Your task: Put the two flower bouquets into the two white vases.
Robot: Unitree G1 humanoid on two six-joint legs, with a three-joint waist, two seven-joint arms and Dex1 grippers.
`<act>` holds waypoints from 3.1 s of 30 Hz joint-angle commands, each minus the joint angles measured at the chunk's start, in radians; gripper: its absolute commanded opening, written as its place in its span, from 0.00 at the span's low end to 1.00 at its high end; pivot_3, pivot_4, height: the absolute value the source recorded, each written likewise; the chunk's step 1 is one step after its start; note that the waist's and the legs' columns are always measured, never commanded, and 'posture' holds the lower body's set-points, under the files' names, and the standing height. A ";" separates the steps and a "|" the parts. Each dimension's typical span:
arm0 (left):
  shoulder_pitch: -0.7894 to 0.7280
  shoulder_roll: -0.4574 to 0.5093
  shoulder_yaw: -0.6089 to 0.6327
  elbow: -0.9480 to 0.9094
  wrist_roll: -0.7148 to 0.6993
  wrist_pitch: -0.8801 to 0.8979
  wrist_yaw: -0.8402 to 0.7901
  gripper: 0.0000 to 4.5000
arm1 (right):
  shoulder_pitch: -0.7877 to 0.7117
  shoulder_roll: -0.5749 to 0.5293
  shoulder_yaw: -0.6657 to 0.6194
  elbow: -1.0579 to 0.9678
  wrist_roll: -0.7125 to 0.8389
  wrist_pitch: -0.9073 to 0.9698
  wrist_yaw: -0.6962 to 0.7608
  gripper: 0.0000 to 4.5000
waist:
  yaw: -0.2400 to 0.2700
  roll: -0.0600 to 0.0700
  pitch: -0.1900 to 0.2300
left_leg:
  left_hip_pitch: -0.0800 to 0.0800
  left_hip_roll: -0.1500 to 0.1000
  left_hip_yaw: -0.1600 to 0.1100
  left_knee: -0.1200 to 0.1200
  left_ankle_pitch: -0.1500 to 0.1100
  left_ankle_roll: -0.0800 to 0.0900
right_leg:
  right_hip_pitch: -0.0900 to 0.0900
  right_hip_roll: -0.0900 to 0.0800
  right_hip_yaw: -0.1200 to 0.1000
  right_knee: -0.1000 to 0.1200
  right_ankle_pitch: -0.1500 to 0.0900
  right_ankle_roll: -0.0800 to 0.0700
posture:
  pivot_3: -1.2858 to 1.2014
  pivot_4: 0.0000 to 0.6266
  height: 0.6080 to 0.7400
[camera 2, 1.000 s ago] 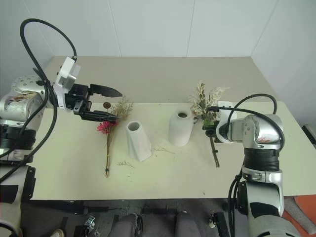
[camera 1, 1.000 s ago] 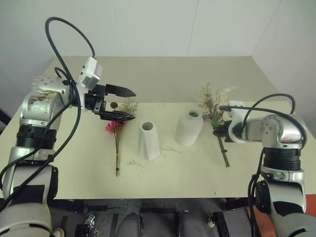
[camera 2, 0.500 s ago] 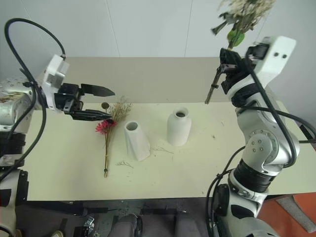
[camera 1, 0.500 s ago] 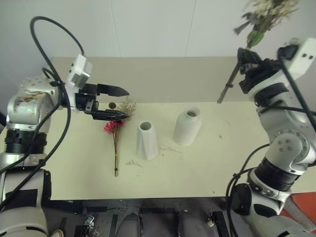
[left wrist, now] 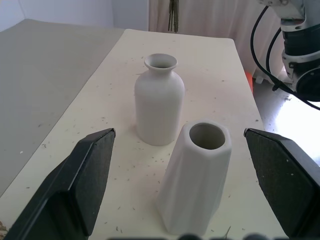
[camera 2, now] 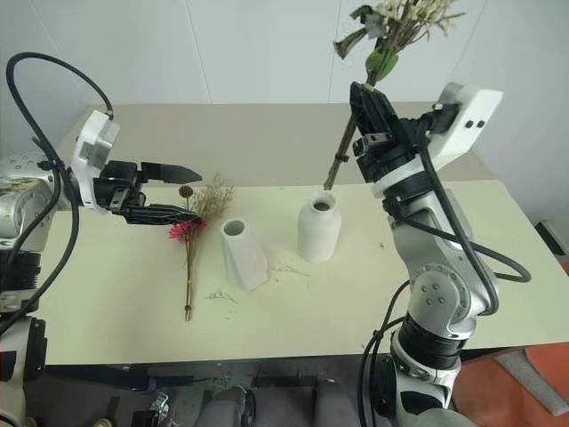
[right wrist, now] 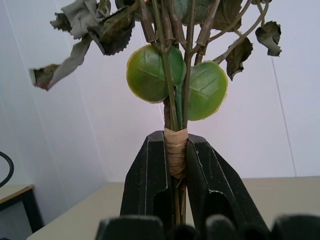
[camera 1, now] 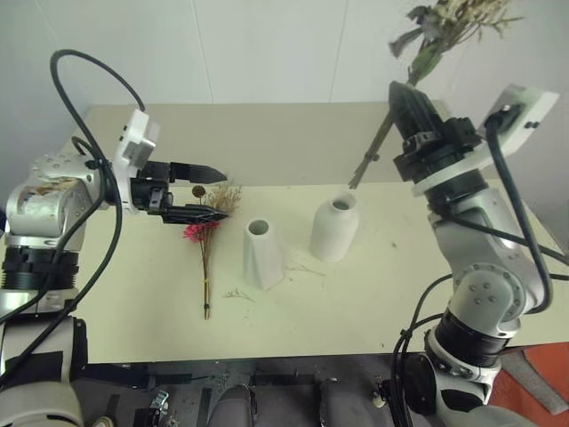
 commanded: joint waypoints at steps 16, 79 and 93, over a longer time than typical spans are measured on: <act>0.038 0.038 0.067 -0.036 -0.022 0.006 0.030 1.00 | 0.111 0.003 0.115 0.215 -0.104 -0.315 0.130 0.05 | 0.000 0.000 0.000 | 0.000 0.000 0.000 0.000 0.000 0.000 | 0.000 0.000 0.000 0.000 0.000 0.000 | 0.52 0.24 1.00; 0.174 0.017 0.202 -0.147 -0.116 0.088 0.200 1.00 | 0.444 -0.435 0.117 -0.074 -0.202 -0.243 0.383 0.99 | 0.013 0.000 0.000 | 0.001 0.001 0.000 0.000 0.000 -0.001 | 0.000 0.002 0.002 -0.001 -0.001 -0.001 | 0.52 0.24 1.00; 0.350 -0.191 0.449 -0.647 -0.123 0.795 1.114 1.00 | 0.851 -0.832 -0.371 -0.221 0.132 -0.046 0.815 0.99 | 0.035 -0.003 0.000 | 0.007 0.002 -0.001 0.001 0.000 -0.001 | 0.010 0.002 0.001 -0.008 0.000 -0.001 | 0.52 0.24 1.00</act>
